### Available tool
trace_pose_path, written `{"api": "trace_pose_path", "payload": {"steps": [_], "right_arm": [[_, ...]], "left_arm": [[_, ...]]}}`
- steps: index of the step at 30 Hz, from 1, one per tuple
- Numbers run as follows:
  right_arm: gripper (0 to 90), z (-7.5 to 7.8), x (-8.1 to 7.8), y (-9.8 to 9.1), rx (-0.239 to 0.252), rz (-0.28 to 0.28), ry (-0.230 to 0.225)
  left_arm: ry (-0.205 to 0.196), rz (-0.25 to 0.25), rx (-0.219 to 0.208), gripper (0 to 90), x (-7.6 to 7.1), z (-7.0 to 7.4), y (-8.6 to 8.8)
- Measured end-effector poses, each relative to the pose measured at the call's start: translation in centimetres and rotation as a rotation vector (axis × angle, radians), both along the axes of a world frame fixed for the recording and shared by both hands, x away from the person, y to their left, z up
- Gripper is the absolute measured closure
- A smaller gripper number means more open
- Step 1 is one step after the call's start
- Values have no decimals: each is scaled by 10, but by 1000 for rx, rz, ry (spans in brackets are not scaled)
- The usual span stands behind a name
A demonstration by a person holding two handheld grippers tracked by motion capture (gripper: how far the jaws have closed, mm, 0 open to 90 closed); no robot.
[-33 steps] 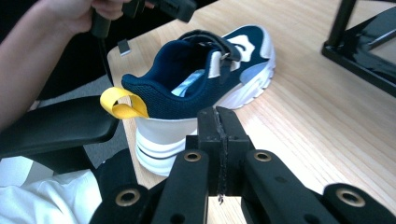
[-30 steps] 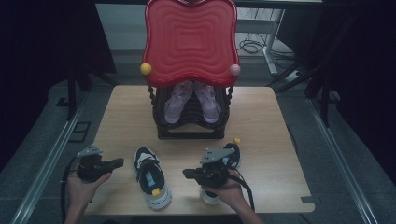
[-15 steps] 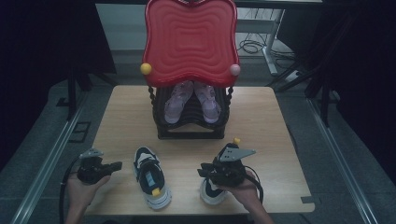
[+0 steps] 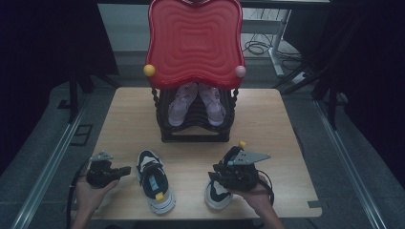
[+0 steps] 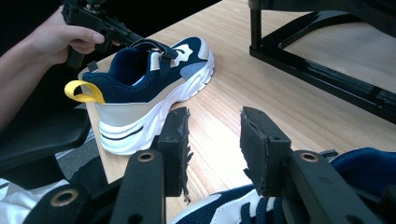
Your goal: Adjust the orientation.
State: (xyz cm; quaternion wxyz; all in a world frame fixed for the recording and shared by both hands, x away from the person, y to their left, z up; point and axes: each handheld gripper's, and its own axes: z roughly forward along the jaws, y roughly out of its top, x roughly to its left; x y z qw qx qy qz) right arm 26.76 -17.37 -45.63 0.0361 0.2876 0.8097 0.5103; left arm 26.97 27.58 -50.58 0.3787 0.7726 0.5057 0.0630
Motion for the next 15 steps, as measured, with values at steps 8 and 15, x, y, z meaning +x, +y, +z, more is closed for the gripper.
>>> {"api": "trace_pose_path", "payload": {"steps": [8,15], "right_arm": [[615,3,-1,-5,11,-10,-6],[615,4,-1,-9,17,-21,-2]], "left_arm": [[10,-17,1,893,12,-2,-10],[13,-22,-2,893,20,-3,-14]]}}
